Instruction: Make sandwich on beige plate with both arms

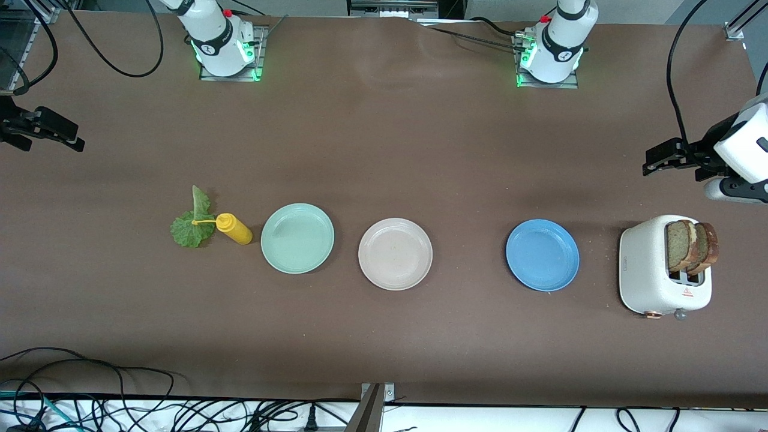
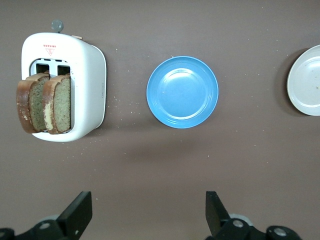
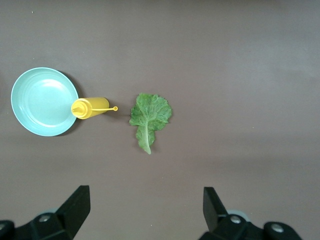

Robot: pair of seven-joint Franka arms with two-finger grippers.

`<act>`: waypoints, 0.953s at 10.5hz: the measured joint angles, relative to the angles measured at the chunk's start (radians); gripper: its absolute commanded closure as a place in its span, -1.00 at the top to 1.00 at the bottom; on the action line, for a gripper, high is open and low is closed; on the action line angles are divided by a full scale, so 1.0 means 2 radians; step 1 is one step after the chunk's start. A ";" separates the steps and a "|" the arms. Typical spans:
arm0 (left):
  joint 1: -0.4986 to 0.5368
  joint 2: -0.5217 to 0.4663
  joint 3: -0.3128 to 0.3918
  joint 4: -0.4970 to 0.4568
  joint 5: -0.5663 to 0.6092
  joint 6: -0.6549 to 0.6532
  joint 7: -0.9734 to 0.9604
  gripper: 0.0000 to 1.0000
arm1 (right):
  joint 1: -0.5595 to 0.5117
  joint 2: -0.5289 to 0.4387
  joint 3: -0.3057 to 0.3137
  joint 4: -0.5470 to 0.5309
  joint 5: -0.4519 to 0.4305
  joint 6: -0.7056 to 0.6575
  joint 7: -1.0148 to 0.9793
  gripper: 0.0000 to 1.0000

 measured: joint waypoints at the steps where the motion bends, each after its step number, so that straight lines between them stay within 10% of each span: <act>1: 0.000 0.000 0.000 0.000 0.000 0.000 0.000 1.00 | 0.000 0.000 0.000 0.000 0.000 0.000 0.001 1.00; 10: 0.002 0.000 0.000 0.000 0.000 0.000 0.001 1.00 | 0.001 -0.001 0.002 0.000 0.000 0.000 0.006 1.00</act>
